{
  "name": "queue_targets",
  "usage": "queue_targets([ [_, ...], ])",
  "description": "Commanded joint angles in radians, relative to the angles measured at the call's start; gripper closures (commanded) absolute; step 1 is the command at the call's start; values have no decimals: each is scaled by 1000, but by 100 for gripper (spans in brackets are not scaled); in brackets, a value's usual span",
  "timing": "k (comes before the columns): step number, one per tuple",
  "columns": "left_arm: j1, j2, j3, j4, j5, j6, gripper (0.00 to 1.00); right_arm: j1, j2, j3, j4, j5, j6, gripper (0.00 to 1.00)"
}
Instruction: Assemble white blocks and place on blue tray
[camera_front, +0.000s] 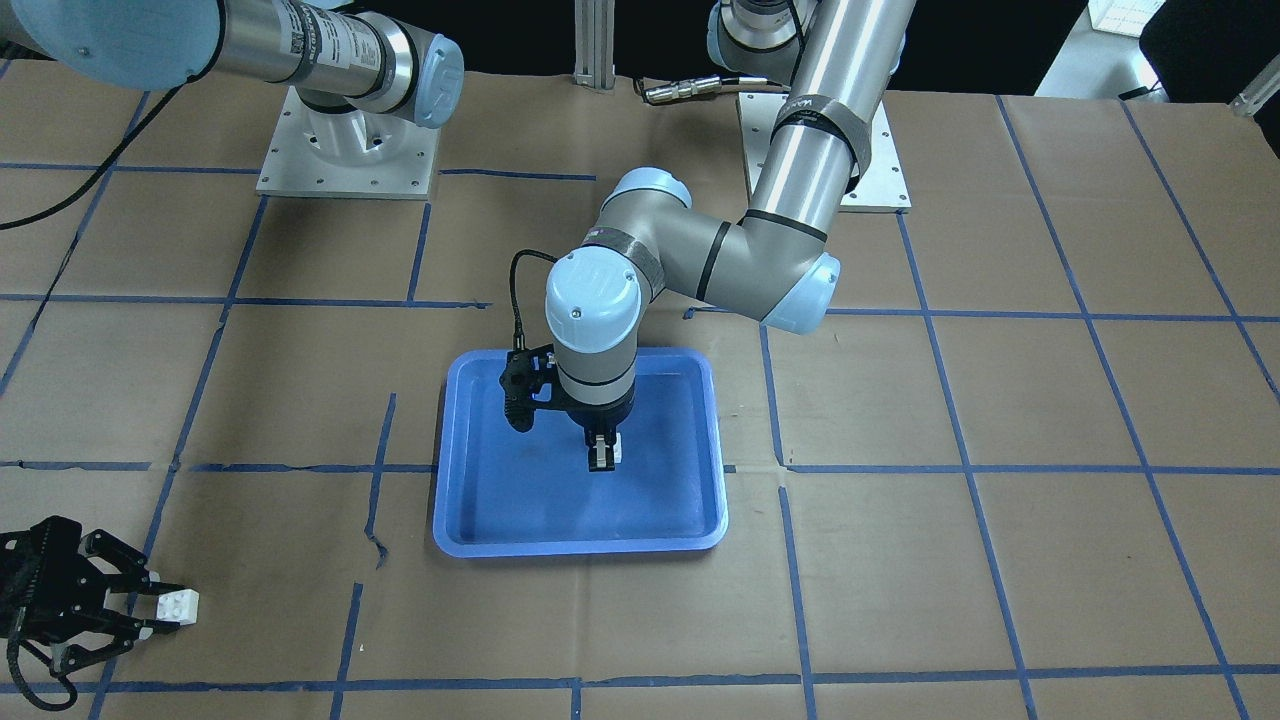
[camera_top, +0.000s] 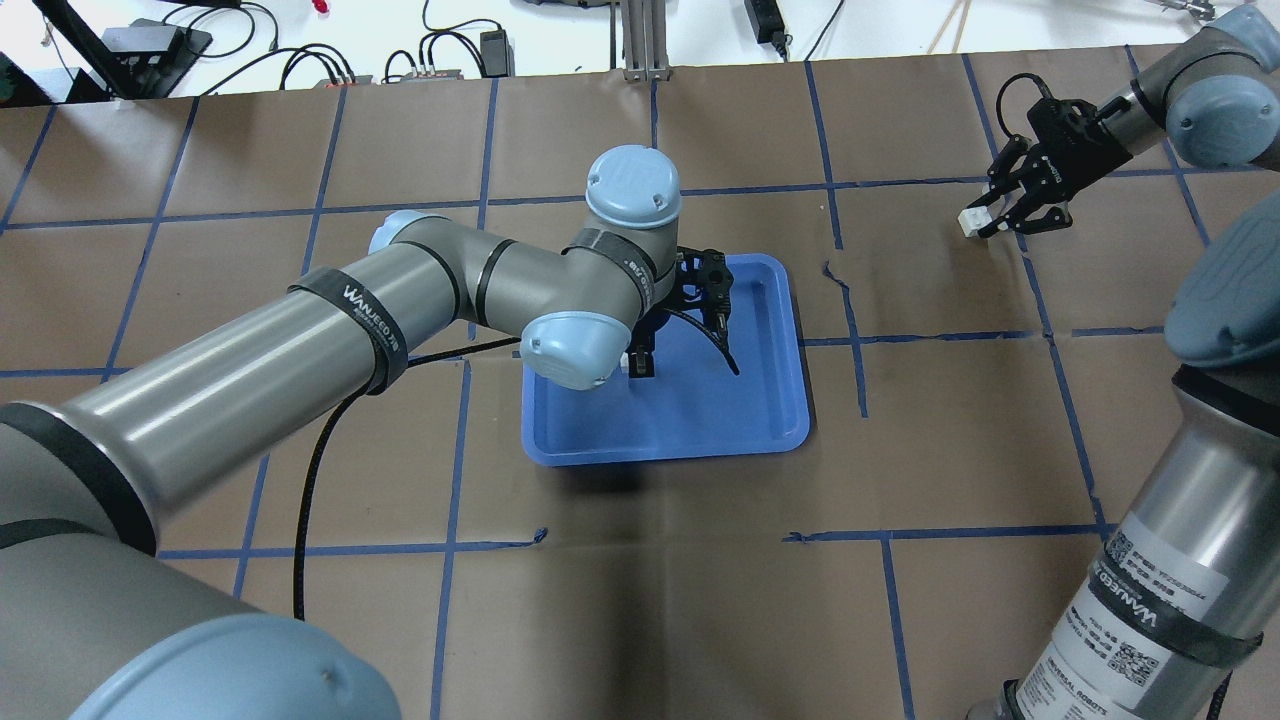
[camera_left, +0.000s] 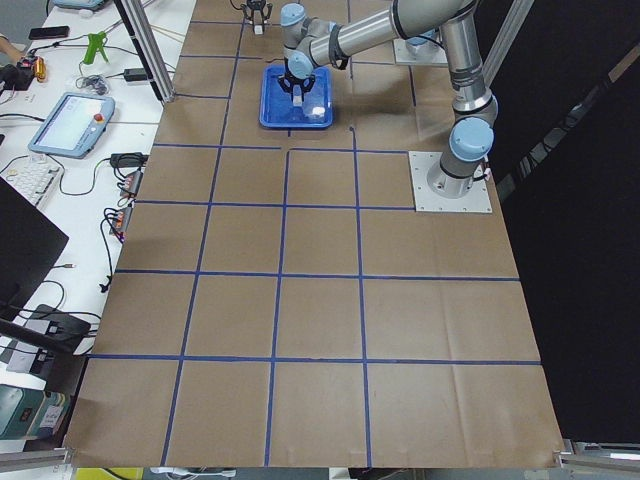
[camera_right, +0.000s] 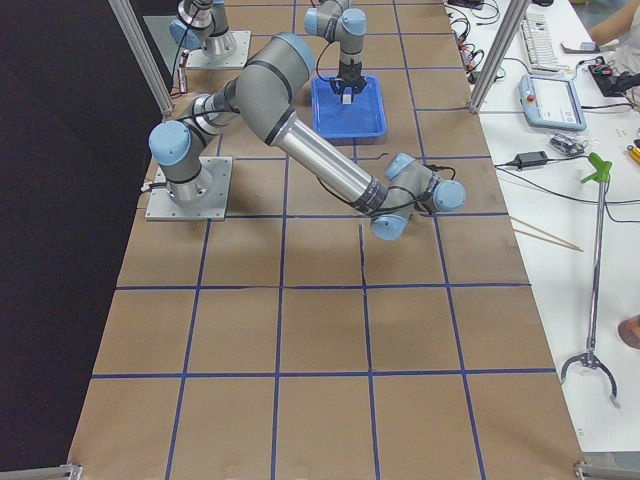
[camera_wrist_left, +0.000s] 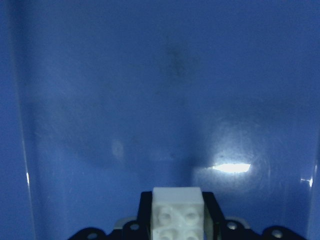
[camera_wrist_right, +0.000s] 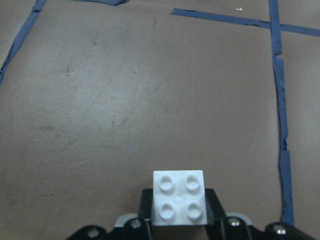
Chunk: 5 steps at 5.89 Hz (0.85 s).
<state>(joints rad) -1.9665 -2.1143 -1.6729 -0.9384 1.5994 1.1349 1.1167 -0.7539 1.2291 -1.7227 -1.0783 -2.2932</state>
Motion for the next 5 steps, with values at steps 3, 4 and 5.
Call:
queue_targets([
  [3,8,77,22,-58,0,-6,1,14,-82,0,27,-17,64,66],
  [4,41,139,24,-153,2,-9,1,18,-114,6,52,-12,142,66],
  [5,111,225,27,-262,-4,-10,1,41,-168,45,61,-5,165,66],
])
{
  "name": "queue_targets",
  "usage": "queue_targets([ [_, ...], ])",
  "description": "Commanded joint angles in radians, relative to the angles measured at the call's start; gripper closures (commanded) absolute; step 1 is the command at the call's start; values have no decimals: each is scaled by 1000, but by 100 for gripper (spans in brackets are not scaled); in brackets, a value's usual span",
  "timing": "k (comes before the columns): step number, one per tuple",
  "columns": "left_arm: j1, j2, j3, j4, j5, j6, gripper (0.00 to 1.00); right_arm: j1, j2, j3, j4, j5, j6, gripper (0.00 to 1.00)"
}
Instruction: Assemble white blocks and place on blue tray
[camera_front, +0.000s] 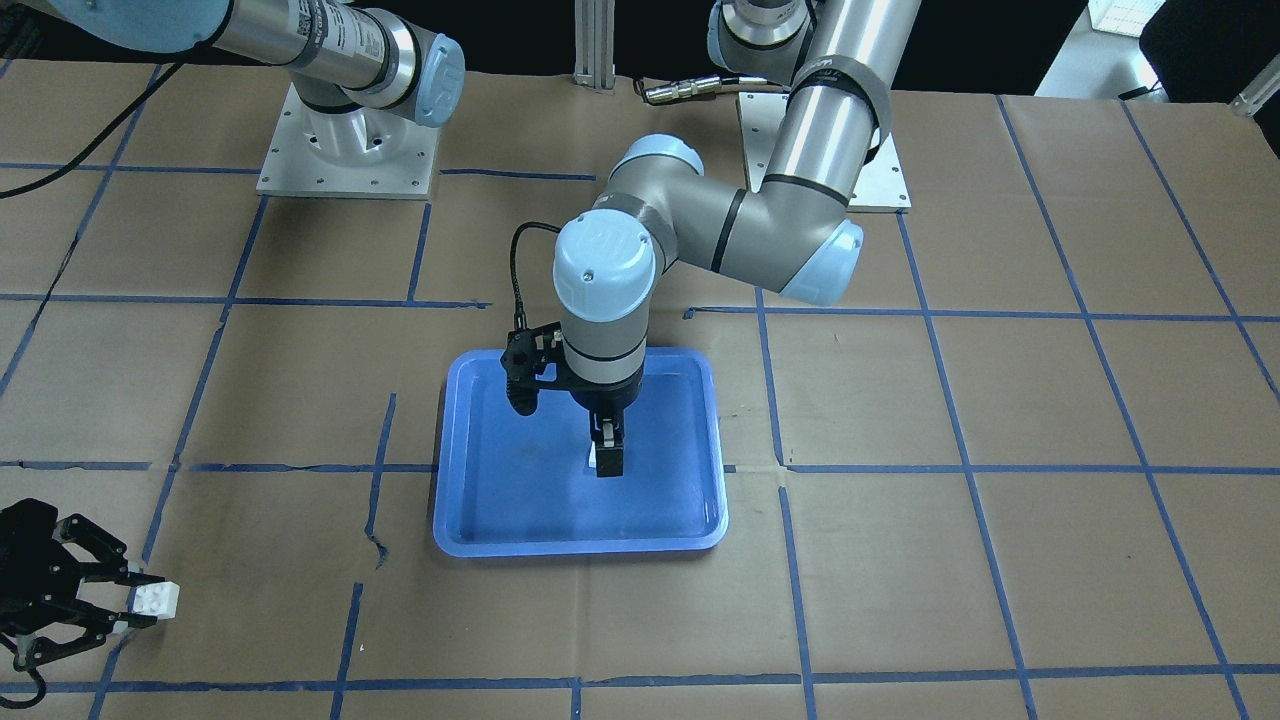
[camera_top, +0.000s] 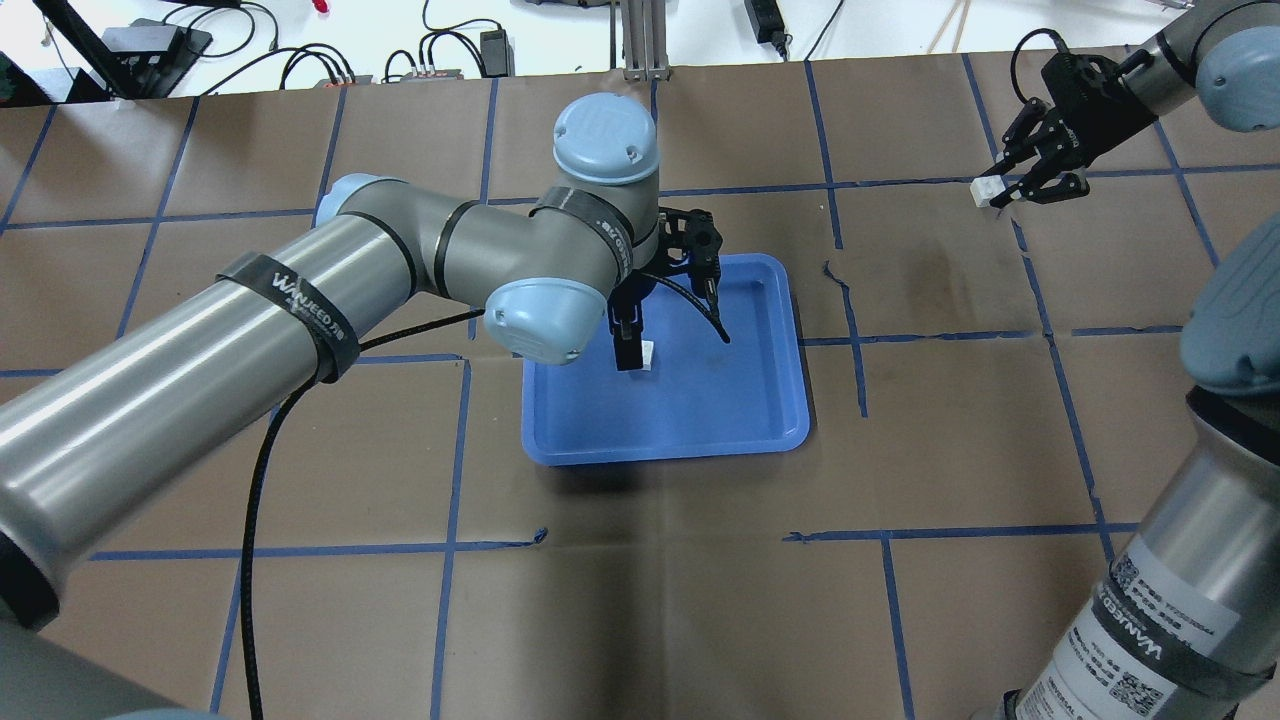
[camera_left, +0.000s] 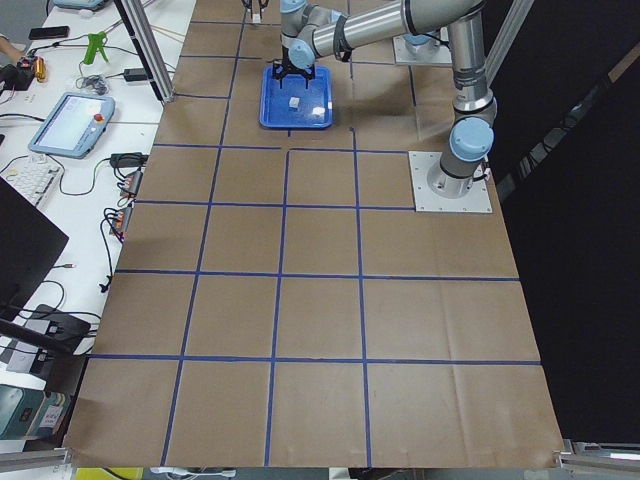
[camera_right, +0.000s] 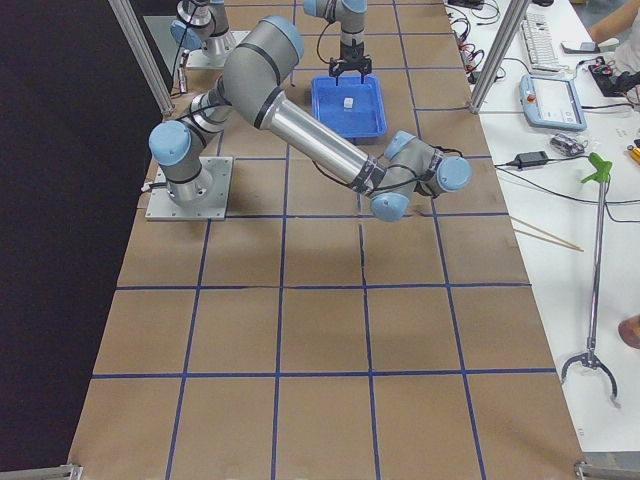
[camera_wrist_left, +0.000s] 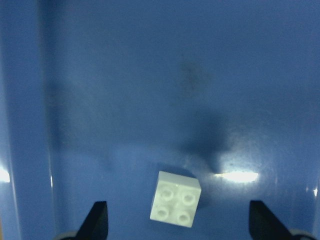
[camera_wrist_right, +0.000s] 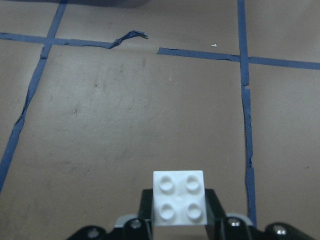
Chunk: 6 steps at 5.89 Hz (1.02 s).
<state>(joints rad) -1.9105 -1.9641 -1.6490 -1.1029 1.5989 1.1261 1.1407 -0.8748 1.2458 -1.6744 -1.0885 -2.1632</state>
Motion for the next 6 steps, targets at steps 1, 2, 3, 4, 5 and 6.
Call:
queue_targets([
  [1,97,177,0,-203,-28,-90,1,48,-132,128,-8,10,93,66],
  [2,135,270,-5,-312,-30,-145,1,63,-232,264,-92,13,168,66],
  [3,186,346,-15,-346,-31,-204,1,88,-295,402,-196,19,222,66],
  [4,253,402,-3,-377,-21,-321,1,146,-343,508,-325,19,330,66],
  [5,307,437,3,-400,-14,-433,1,205,-358,579,-447,19,449,66],
  [6,315,441,5,-385,-19,-615,1,262,-359,628,-558,19,548,66],
])
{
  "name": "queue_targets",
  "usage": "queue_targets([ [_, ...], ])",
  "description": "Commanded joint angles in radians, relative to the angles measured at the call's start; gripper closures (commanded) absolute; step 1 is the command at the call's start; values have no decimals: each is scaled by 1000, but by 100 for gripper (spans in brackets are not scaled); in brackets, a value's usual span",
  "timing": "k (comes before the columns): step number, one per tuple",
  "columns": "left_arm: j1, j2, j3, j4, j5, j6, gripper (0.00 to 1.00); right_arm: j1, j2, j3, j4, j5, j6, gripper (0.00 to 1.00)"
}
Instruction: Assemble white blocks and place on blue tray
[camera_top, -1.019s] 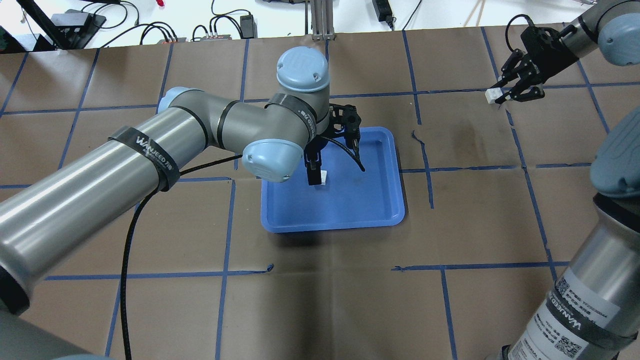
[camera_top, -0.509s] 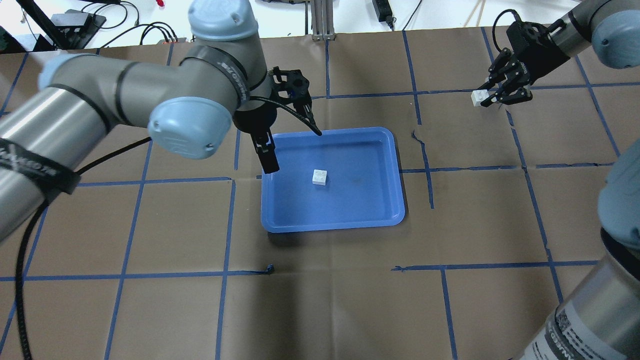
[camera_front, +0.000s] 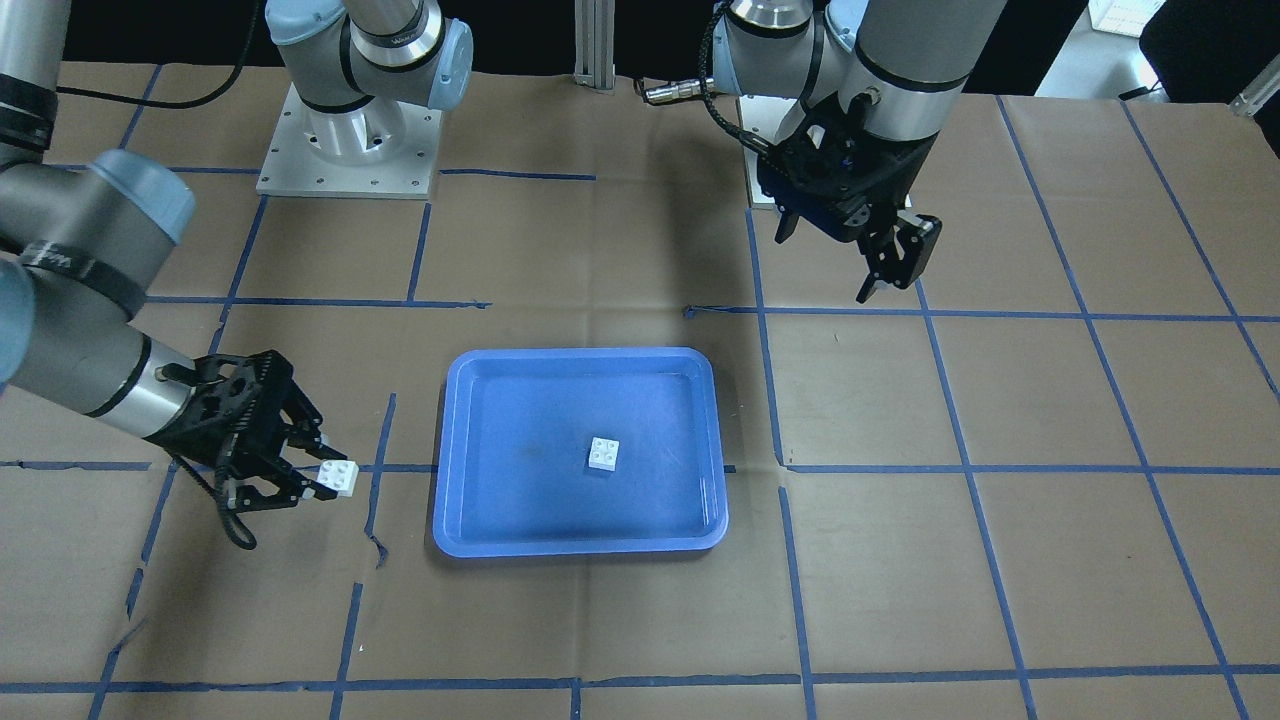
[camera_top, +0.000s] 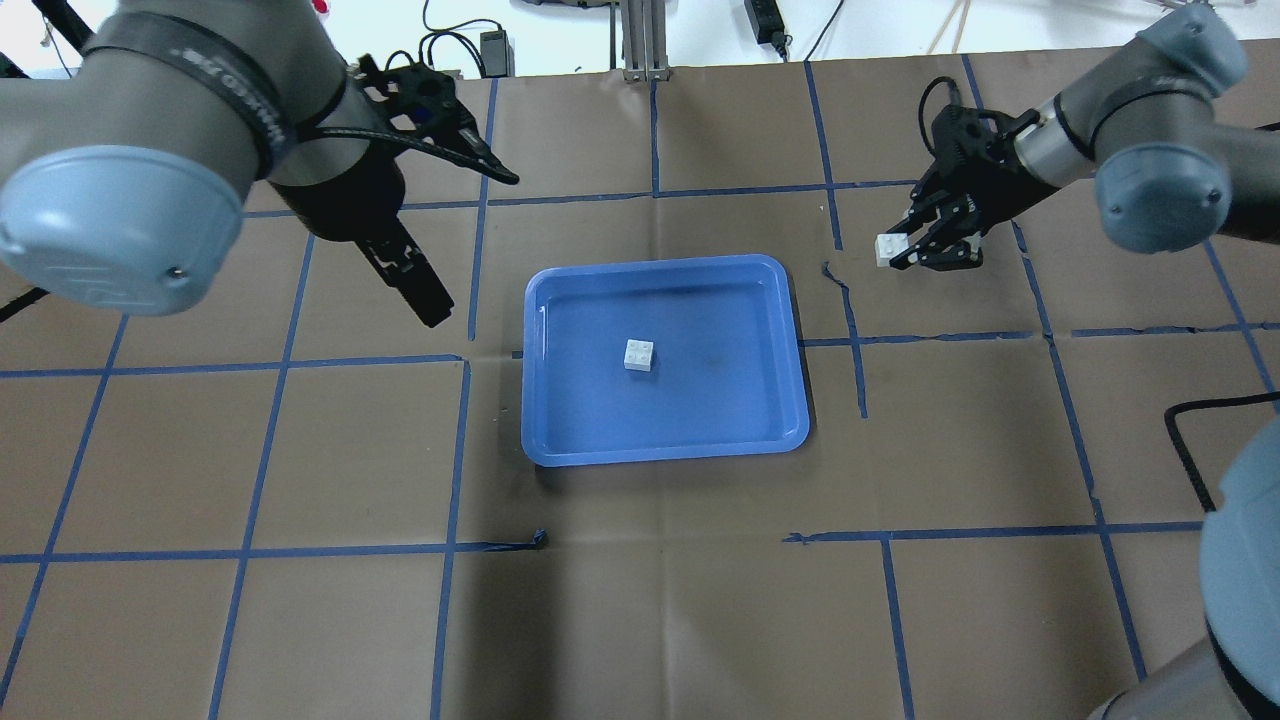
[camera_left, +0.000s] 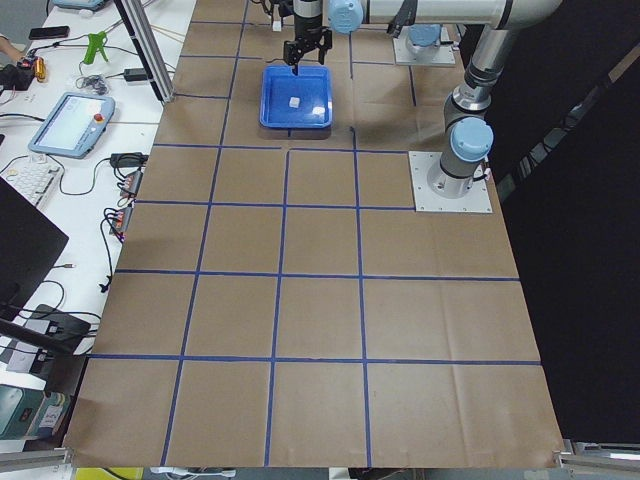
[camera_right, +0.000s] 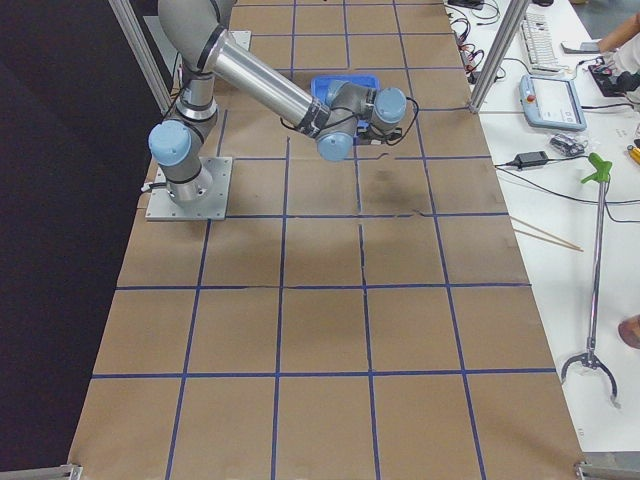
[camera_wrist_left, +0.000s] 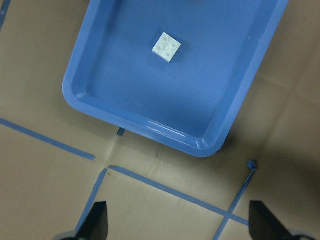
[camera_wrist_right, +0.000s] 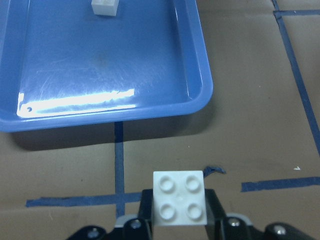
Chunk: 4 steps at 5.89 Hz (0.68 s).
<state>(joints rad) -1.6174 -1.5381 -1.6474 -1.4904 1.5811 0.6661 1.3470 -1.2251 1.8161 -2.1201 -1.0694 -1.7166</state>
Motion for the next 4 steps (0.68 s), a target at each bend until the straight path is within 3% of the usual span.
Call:
queue_targets([
  [1,27,21,1,-7,-3,-348,1,129,-5,95,-229,-1,226,66],
  [2,31,48,-8,-14,-1,-411,1,197,2,104,-312,-7,320,66],
  [4,34,64,-15,-16,3,-595,1,286,4,104,-339,-3,328,66],
])
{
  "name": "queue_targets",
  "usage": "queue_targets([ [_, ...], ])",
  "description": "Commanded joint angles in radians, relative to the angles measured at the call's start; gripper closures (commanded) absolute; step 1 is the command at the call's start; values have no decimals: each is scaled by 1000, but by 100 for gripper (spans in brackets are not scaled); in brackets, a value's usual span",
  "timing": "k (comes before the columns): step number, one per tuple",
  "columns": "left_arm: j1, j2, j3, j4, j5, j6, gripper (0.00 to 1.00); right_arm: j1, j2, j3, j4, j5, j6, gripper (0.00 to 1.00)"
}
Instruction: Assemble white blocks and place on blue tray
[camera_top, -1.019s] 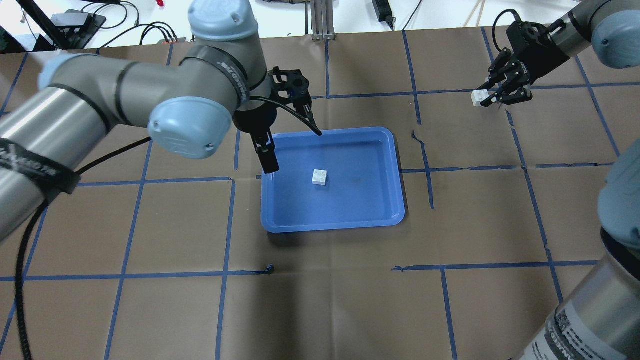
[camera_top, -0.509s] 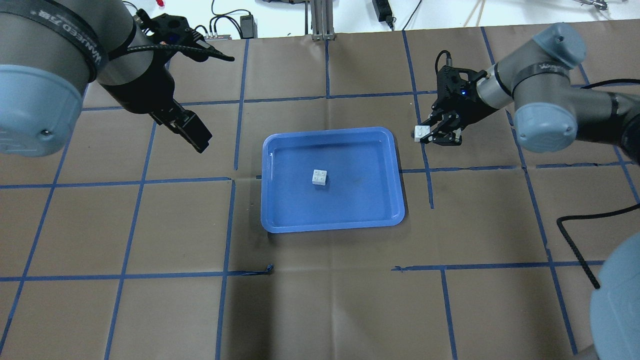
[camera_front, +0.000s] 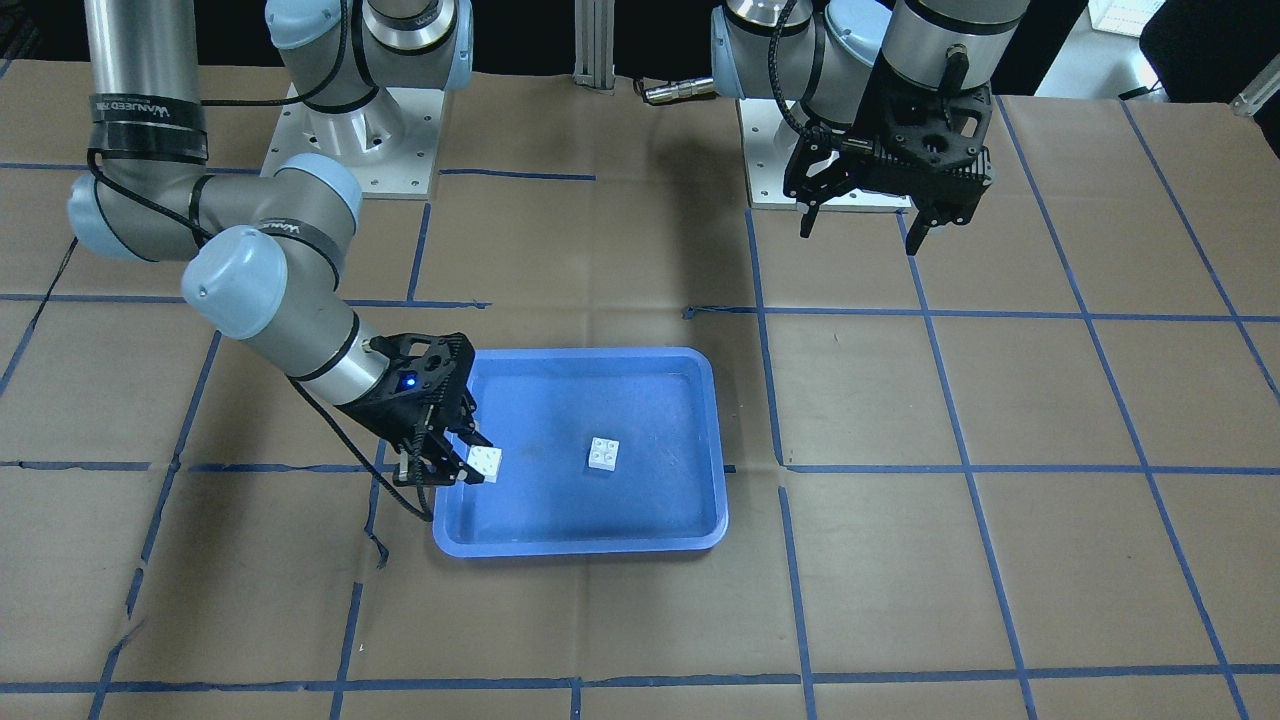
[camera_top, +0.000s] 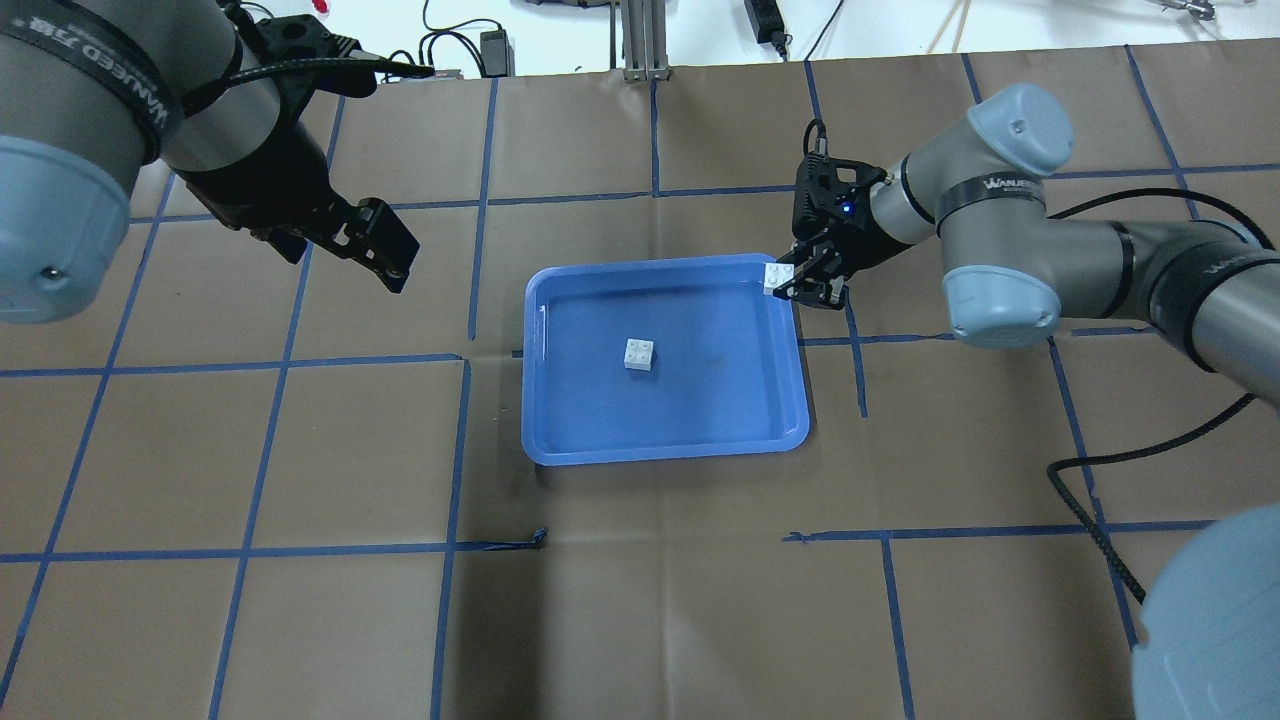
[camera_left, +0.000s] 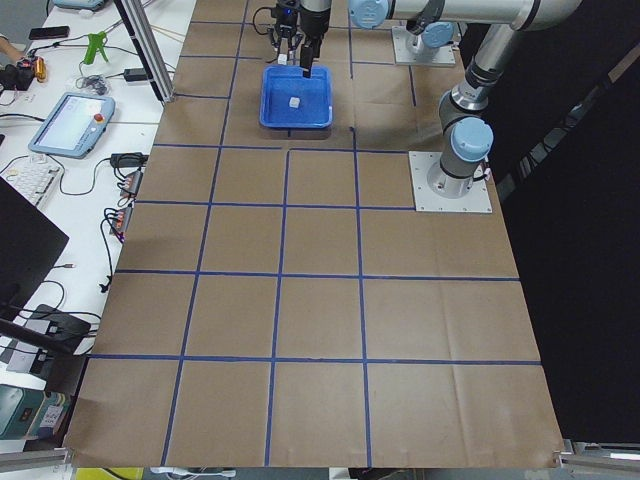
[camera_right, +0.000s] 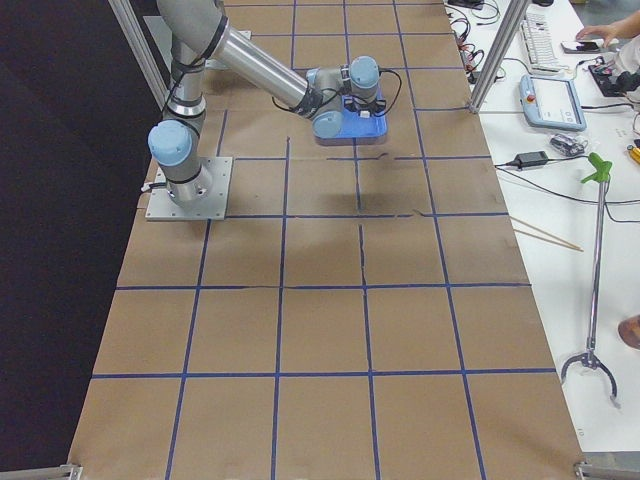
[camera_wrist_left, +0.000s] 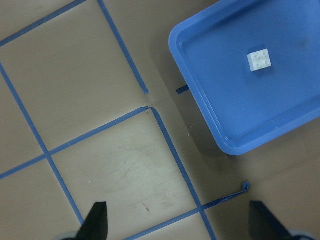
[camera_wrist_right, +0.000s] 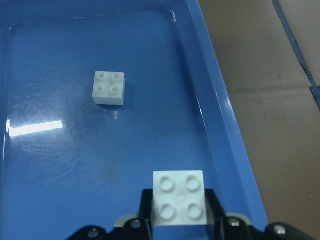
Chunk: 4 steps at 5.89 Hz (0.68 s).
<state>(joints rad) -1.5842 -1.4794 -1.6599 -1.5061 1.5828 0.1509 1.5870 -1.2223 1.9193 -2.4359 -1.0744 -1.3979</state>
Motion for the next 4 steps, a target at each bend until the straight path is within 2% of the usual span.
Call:
queue_targets([
  [1,6,4,8,0,-3,-77,1,85,32,4,-66,2,10,66],
  [3,6,7,9,-29,-1,-77,1,116,98,41,-216,2,11,69],
  [4,6,7,9,-29,-1,-77,1,116,99,62,-233,4,17,69],
])
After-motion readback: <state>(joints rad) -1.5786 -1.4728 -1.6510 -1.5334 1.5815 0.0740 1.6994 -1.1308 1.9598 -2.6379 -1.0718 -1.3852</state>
